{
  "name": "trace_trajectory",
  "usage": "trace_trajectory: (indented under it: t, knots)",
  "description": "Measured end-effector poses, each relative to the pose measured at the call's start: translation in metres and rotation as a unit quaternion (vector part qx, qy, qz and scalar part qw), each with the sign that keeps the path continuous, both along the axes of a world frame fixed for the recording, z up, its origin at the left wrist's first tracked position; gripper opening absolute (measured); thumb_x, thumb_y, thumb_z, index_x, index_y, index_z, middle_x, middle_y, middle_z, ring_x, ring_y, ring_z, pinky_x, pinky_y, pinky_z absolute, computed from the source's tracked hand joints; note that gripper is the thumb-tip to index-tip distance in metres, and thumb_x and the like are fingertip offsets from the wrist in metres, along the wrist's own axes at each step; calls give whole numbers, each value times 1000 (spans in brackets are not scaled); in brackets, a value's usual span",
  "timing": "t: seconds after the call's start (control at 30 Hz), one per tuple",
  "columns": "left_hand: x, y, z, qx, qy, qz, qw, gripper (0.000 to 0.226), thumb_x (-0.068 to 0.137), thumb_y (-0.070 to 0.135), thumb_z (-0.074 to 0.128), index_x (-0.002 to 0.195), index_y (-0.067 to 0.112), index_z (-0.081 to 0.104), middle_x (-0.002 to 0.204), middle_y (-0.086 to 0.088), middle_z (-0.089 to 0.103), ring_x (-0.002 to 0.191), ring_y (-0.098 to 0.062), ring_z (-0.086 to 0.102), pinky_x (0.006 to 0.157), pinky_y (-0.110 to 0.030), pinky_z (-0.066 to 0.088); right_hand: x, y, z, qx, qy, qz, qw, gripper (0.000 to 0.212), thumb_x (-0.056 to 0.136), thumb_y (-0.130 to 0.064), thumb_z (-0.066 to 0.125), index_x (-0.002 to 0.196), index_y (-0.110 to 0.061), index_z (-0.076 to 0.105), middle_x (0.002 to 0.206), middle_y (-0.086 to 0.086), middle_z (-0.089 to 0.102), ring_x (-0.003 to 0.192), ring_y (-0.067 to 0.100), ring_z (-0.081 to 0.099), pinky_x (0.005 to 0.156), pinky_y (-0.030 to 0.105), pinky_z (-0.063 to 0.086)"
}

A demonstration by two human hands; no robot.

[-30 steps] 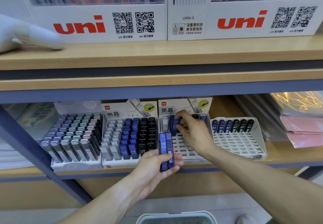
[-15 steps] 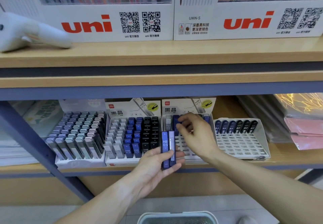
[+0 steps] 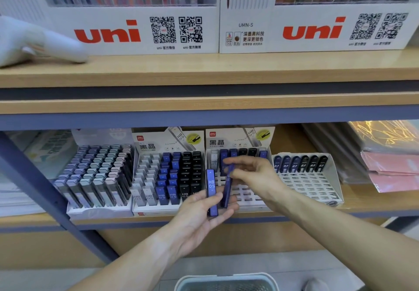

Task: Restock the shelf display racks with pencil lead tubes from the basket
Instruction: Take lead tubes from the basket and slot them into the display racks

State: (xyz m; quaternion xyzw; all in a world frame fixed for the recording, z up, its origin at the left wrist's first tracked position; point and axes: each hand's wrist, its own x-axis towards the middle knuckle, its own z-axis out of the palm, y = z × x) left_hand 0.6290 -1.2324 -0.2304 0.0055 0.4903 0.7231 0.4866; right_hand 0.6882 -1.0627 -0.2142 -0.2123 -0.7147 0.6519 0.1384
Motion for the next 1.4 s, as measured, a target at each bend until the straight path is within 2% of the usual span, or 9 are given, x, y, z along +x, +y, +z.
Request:
trace_trajectory:
  t: [0.2, 0.37, 0.47, 0.57, 0.7, 0.83, 1.03, 1.2, 1.4]
  knots:
    - [-1, 1, -6, -18, 43, 11, 999, 23, 101, 3, 55, 120, 2, 69, 109, -25, 74, 92, -31, 73, 78, -34, 61, 2, 1, 0, -35, -17, 8, 999, 27, 88, 1, 71, 110, -15, 75, 99, 15, 76, 89, 23, 76, 82, 35, 62]
    - [-1, 1, -9, -14, 48, 3, 999, 23, 100, 4, 56, 120, 2, 68, 109, -25, 74, 95, -32, 72, 82, -34, 60, 2, 3, 2, -29, -25, -15, 999, 20, 89, 2, 70, 105, -9, 74, 91, 14, 77, 80, 24, 76, 72, 31, 63]
    - [-4, 1, -10, -13, 41, 6, 999, 22, 100, 4, 57, 120, 2, 67, 108, -23, 75, 102, -34, 73, 86, -37, 59, -4, 19, 8, 1, 35, -93, 995, 20, 87, 4, 72, 103, -10, 73, 93, 13, 76, 85, 25, 76, 73, 27, 61]
    - [-3, 1, -9, -31, 57, -9, 998, 23, 100, 7, 58, 121, 2, 67, 89, -14, 74, 74, -25, 69, 66, -30, 56, -3, 40, 7, 140, 75, -152, 975, 23, 86, 2, 74, 99, -18, 72, 90, 1, 76, 86, 16, 74, 74, 26, 58]
    - [-1, 5, -7, -46, 55, -29, 997, 22, 99, 11, 58, 118, 1, 63, 65, -2, 44, 52, -15, 38, 46, -25, 29, -2, 42, -10, 309, 47, -111, 943, 22, 87, -3, 73, 98, -22, 69, 89, -12, 73, 83, 3, 69, 77, 22, 58]
    - [0, 3, -2, -29, 30, -43, 998, 27, 97, 18, 44, 114, 3, 60, 66, -1, 38, 54, -16, 33, 49, -28, 28, -7, 38, -14, 357, 50, -79, 929, 24, 88, -3, 72, 96, -24, 65, 89, -15, 70, 87, 2, 68, 81, 22, 58]
    - [-2, -2, -2, -27, 39, -30, 998, 37, 100, 15, 36, 121, -2, 61, 71, -7, 52, 59, -20, 48, 57, -32, 38, -7, 36, -12, 403, 33, -20, 915, 22, 90, -5, 70, 102, -23, 68, 90, -19, 66, 90, 0, 65, 82, 17, 55]
    - [-2, -1, 3, -23, 48, -30, 998, 31, 105, 10, 43, 126, 1, 63, 107, -19, 75, 90, -33, 73, 72, -36, 56, -11, 40, -18, 427, 38, -51, 902, 19, 91, -6, 70, 105, -19, 70, 92, -10, 71, 88, 4, 67, 83, 20, 56]
    - [-1, 1, 5, -3, 31, -39, 999, 28, 104, 7, 51, 130, 4, 61, 118, -18, 73, 109, -35, 72, 95, -41, 57, -17, 40, -27, 503, 24, -39, 863, 30, 90, -5, 70, 118, -16, 75, 110, 2, 71, 95, 20, 68, 88, 28, 54]
